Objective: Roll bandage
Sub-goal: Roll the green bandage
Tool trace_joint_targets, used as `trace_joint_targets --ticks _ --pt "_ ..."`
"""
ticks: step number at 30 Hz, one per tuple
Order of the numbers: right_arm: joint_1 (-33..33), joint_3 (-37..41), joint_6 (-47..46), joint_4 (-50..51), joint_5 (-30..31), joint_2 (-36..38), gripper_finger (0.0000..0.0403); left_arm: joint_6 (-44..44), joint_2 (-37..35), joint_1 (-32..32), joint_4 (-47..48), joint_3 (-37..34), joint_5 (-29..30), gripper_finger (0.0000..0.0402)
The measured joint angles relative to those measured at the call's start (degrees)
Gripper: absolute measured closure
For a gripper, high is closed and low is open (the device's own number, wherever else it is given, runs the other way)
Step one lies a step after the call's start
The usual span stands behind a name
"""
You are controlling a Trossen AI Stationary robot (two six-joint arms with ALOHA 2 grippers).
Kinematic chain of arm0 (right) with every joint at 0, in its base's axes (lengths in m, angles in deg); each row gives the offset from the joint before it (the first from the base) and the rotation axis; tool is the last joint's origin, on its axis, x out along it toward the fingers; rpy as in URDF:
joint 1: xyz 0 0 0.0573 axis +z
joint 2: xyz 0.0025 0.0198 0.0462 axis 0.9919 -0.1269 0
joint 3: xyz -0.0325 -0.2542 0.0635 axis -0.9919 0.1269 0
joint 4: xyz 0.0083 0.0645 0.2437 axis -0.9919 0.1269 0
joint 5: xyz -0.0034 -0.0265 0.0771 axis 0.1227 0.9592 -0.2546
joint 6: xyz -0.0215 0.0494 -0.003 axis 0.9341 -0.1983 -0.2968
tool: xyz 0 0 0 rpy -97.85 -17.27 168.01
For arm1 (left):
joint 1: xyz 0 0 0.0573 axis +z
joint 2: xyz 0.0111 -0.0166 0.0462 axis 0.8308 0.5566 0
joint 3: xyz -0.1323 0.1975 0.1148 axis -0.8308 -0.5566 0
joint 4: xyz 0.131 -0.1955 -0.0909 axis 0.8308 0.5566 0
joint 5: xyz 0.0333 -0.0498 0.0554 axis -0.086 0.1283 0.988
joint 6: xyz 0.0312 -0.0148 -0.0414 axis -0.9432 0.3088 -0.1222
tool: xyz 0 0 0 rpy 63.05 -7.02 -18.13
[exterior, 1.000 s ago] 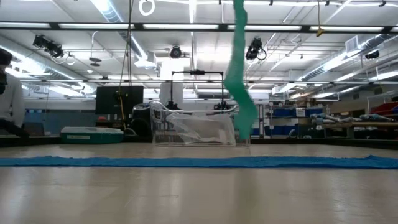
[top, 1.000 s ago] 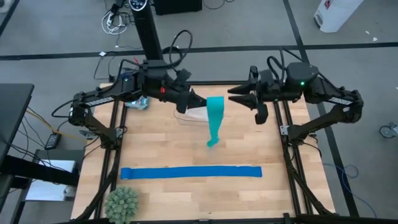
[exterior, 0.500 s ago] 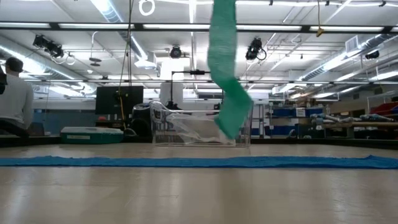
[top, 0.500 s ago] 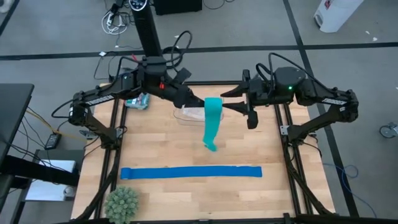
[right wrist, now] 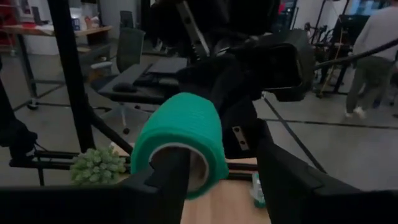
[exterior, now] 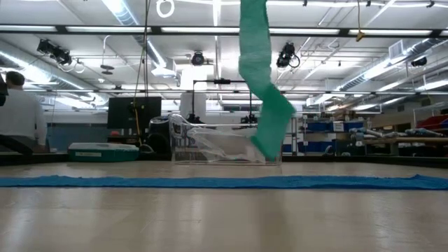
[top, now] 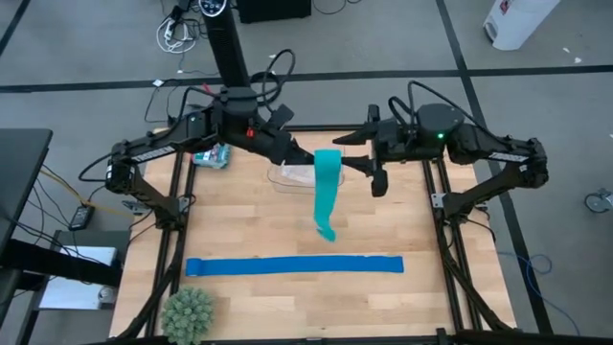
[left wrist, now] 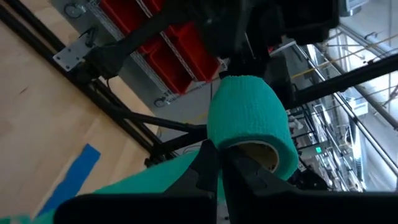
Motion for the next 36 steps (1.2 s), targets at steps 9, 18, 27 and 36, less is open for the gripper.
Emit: trace_joint_targets --ticks 9,18,27,36 --pt "-0.1 -0.1 -5.9 -0.4 -4.7 -3.0 0.038 -0.6 0.1 0.9 0.3 0.0 -0.5 0.0372" --pt "-0.1 0.0 -9.2 0.5 -5.1 -0.3 0.0399 -9.2 -0.3 2.3 -3.1 0.0 0.0 0.03" --pt "-0.5 0.0 -13.6 6.7 -5.8 4.3 0.0402 -13.6 -3.9 8.8 -6.7 0.0 -7.0 0.026" --pt "-3.6 0.0 -32.1 16.6 -10.1 6.1 0.0403 -34.5 -12.2 10.9 12.2 0.1 3.7 0.0268"
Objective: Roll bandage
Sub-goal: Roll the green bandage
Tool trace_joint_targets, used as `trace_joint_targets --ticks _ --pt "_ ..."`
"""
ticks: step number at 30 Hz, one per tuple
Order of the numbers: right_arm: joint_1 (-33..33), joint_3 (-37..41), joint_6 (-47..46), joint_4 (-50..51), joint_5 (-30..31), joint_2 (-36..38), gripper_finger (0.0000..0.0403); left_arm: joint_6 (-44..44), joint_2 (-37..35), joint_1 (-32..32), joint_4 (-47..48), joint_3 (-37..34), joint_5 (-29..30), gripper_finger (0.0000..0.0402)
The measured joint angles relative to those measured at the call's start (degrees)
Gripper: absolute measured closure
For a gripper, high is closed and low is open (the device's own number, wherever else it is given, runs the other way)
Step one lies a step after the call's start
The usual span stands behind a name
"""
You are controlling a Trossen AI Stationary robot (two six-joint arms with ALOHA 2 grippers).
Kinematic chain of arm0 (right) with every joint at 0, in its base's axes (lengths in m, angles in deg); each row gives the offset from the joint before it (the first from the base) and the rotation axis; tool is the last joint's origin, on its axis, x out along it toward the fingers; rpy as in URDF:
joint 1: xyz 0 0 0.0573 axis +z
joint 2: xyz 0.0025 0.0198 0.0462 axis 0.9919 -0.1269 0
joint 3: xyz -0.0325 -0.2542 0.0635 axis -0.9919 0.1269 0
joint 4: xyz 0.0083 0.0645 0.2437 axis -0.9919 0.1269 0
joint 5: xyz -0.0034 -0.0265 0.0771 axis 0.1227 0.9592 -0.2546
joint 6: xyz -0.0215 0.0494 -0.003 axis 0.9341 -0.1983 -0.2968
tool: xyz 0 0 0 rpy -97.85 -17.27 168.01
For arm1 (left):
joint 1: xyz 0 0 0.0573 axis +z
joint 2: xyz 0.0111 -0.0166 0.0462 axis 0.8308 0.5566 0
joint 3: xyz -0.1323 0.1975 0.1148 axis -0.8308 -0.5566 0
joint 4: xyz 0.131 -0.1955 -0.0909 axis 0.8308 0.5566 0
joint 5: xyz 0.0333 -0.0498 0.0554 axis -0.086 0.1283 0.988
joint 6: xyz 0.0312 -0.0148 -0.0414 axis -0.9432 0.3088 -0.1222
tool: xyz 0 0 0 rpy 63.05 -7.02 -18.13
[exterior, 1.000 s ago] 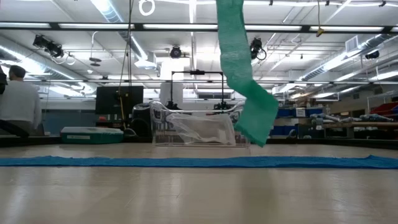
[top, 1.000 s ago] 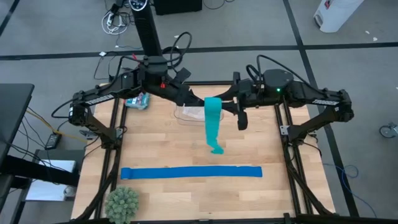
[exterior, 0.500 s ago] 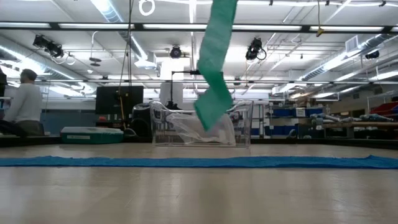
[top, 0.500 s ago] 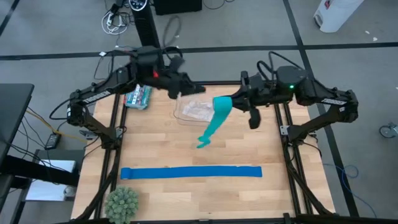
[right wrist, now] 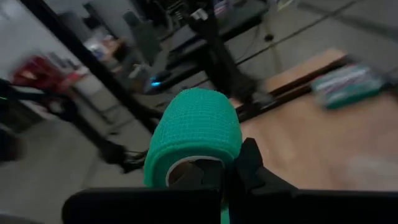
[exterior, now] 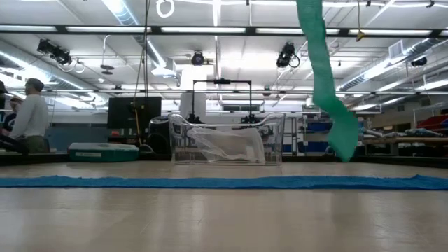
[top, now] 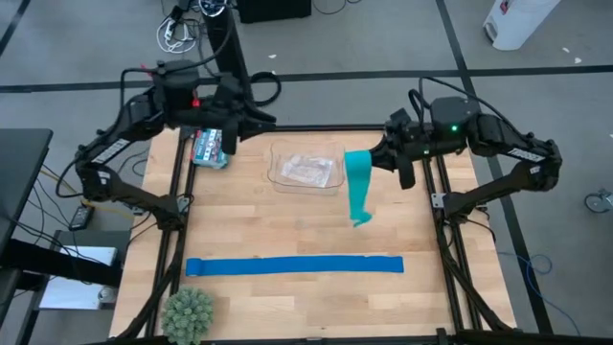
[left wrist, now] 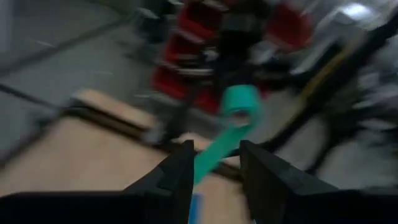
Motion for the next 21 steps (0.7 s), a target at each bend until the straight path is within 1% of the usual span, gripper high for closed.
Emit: trace_joint_targets --ticks 3,6,8,12,15,21 --pt "-2.0 0.0 -7.2 -0.2 -4.6 -0.7 0.0403 -5.2 -1.4 -1.1 3.4 -0.1 4.7 0.027" --pt "-4.3 0.0 -13.6 -1.3 -8.8 -2.9 0.0402 -7.5 -1.4 -2.3 4.1 0.0 6.2 0.0271" --pt "-5.1 0.0 -16.1 -4.1 -12.2 -4.8 0.0402 -8.6 -0.5 -3.3 4.0 0.0 7.3 0.0271" --pt "-6.0 0.0 -20.1 -13.6 -18.9 -8.3 0.0402 -9.4 0.6 -5.2 3.8 -0.1 8.2 0.0271" --pt "-6.3 0.0 -23.4 -18.9 -20.1 -10.4 0.0402 -10.4 1.2 -7.3 2.9 -0.1 9.1 0.0271" --pt "-6.7 0.0 -31.0 -23.9 -22.8 -13.9 0.0402 -13.3 1.8 -11.3 0.3 -0.1 13.2 0.0271"
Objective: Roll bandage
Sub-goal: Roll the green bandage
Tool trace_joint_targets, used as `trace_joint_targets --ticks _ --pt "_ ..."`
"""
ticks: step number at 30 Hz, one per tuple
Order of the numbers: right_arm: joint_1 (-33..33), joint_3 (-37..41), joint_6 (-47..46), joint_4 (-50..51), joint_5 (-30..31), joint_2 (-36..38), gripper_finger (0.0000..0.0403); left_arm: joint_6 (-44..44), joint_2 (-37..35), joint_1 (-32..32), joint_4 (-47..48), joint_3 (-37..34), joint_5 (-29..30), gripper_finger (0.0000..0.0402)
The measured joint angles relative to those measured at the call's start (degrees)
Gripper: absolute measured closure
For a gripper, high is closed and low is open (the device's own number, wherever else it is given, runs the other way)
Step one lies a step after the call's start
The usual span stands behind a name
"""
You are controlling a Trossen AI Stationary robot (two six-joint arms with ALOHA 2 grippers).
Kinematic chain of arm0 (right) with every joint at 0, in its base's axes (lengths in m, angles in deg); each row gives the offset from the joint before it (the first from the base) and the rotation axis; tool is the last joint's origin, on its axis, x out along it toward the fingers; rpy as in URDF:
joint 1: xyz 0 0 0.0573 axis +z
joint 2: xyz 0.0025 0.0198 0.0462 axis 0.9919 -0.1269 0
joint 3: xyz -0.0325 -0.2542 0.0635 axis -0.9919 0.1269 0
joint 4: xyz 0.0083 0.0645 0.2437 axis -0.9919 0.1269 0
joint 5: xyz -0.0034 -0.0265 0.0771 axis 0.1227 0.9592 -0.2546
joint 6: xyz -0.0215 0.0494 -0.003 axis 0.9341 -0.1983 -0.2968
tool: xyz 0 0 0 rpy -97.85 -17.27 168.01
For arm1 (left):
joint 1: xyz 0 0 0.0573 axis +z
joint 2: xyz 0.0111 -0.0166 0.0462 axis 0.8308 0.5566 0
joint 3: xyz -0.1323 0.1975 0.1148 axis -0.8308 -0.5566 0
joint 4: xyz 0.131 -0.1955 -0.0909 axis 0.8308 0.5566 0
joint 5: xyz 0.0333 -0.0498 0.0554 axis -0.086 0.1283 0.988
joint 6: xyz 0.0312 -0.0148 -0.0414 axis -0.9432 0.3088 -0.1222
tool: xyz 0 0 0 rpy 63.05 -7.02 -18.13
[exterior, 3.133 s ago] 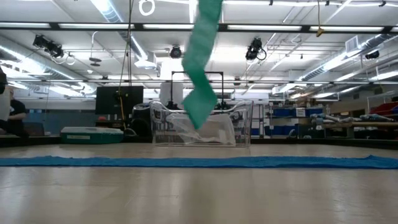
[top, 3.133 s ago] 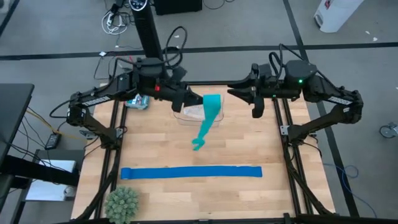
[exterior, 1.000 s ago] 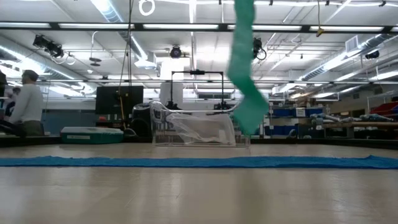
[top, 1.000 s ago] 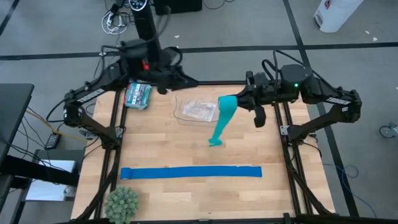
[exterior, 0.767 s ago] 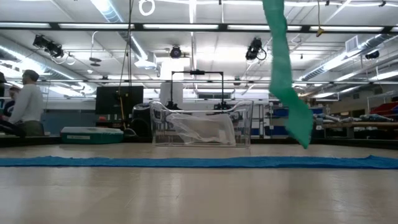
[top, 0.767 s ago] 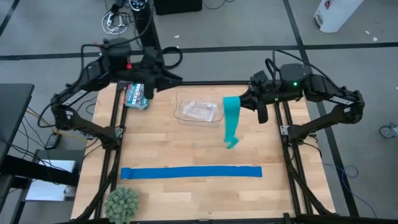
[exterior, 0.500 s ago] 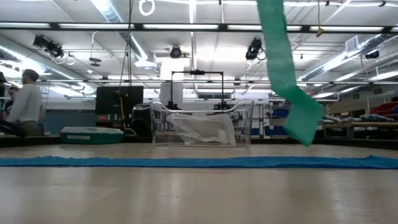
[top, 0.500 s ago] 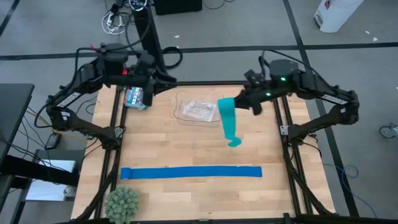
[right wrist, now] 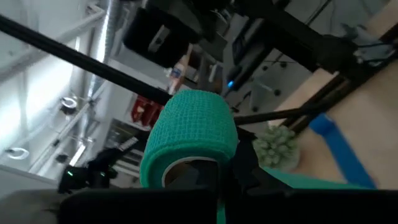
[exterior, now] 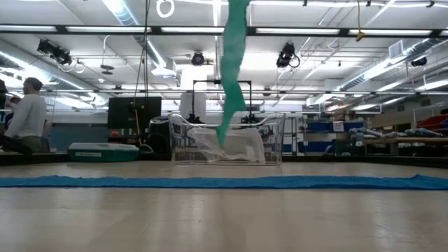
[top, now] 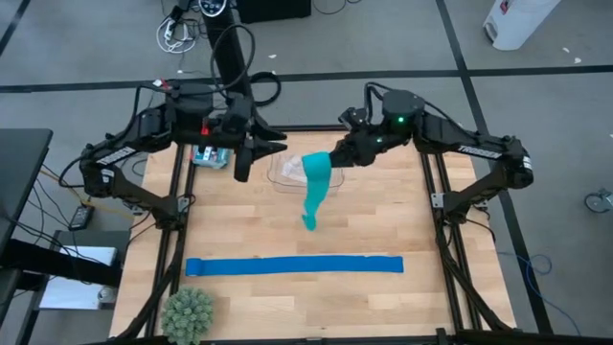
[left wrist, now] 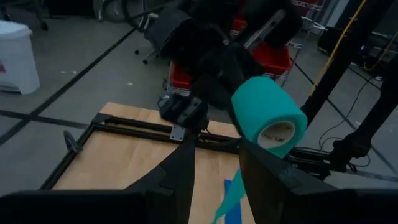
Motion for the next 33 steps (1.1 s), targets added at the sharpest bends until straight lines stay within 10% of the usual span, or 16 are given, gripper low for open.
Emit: trace_joint_targets --ticks 33 --pt "-2.6 0.1 -8.1 -11.6 5.0 -5.2 0.0402 0.1 3.1 -1.3 -1.3 -0.1 4.2 0.0307"
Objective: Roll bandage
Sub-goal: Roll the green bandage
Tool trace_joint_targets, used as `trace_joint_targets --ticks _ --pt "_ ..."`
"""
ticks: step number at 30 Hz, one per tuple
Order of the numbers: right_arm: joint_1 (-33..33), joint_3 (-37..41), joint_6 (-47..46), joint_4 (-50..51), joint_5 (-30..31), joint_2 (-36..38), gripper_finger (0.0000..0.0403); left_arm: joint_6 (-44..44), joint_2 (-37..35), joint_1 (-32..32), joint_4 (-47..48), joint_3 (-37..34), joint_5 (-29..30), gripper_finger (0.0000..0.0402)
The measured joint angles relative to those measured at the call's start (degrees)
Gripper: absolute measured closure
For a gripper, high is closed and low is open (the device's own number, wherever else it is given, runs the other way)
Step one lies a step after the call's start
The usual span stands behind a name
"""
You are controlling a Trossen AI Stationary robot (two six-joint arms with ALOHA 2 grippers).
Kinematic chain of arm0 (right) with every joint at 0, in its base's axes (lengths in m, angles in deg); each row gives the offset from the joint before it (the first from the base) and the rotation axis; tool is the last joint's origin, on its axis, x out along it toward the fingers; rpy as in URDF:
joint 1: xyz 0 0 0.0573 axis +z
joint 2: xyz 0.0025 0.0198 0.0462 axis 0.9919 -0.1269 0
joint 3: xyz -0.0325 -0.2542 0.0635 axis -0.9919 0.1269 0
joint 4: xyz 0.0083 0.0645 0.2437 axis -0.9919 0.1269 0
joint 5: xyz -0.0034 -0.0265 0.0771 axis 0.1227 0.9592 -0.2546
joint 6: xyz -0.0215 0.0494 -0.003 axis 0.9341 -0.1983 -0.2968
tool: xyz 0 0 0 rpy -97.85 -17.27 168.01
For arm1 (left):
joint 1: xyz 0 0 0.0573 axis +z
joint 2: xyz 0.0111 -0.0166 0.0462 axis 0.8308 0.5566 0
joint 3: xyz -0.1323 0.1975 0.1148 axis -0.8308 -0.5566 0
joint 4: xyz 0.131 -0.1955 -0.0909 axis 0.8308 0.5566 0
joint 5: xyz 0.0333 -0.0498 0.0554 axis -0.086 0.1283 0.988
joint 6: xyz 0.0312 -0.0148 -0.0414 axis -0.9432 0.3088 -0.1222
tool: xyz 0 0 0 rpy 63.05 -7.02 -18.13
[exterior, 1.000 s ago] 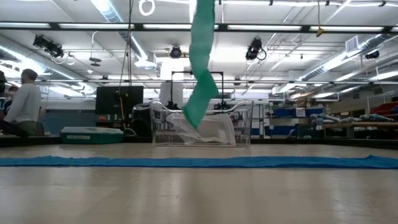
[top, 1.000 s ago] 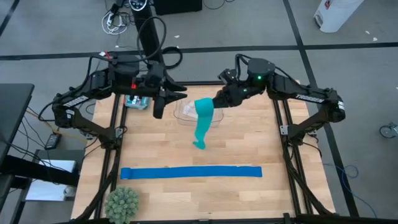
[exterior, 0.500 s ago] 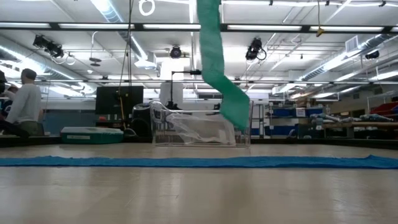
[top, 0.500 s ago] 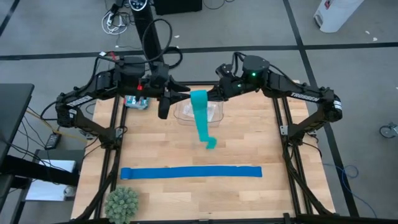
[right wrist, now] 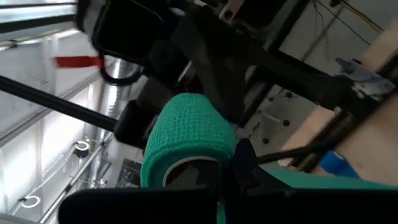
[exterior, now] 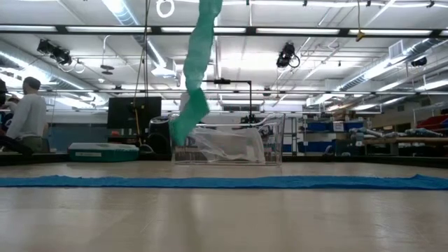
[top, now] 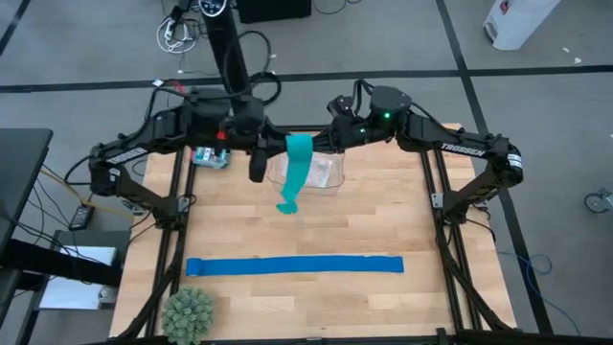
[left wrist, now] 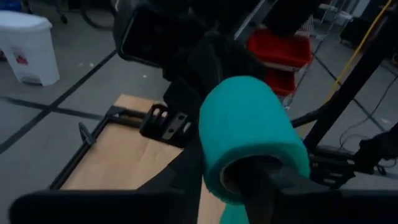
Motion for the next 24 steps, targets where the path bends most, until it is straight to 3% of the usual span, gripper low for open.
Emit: trace_joint_targets --ticks 6,17,24 --pt "0.1 -0.1 3.6 -0.8 0.2 0.1 0.0392 0.5 -0.3 0.0 -1.3 0.1 0.5 0.0384" --pt "-1.5 -0.1 8.2 0.3 -1.6 2.0 0.032 7.6 -0.6 0.5 -1.9 0.1 -0.2 0.0385" --pt "-2.0 -0.2 17.2 7.7 2.0 7.7 0.0318 12.1 -1.6 2.0 -2.6 0.1 -2.1 0.0385"
